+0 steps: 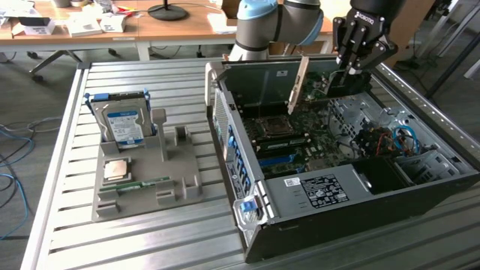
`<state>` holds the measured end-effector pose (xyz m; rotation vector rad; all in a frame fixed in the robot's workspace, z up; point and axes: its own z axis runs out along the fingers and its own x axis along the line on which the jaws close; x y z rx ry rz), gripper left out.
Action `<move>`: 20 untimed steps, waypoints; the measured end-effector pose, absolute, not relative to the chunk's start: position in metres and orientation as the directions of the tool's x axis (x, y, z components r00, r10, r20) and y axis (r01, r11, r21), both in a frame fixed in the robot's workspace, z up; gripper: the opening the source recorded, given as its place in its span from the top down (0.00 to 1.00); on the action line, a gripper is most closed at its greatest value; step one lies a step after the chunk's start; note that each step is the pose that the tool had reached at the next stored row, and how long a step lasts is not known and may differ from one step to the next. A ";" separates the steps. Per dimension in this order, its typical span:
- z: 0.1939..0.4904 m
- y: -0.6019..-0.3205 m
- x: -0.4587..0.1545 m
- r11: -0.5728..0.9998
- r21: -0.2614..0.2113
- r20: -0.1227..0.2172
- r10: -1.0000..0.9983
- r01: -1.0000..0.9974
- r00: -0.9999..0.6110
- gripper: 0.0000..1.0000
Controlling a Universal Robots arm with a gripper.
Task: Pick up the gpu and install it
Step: 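Insert the gpu into the slot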
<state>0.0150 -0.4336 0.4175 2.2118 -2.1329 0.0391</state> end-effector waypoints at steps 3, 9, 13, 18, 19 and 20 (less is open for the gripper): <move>0.417 -0.434 0.013 -0.026 0.030 0.065 -0.998 -0.999 0.028 0.74; 0.415 -0.434 0.010 -0.007 0.029 0.063 -0.998 -1.000 0.009 0.74; 0.411 -0.434 0.008 -0.001 0.029 0.063 -0.998 -1.000 0.003 0.74; 0.410 -0.434 0.008 -0.001 0.029 0.063 -0.998 -1.000 0.003 0.74; 0.410 -0.434 0.008 -0.001 0.029 0.063 -0.998 -1.000 0.003 0.74; 0.410 -0.434 0.008 -0.001 0.029 0.063 -0.998 -1.000 0.003 0.74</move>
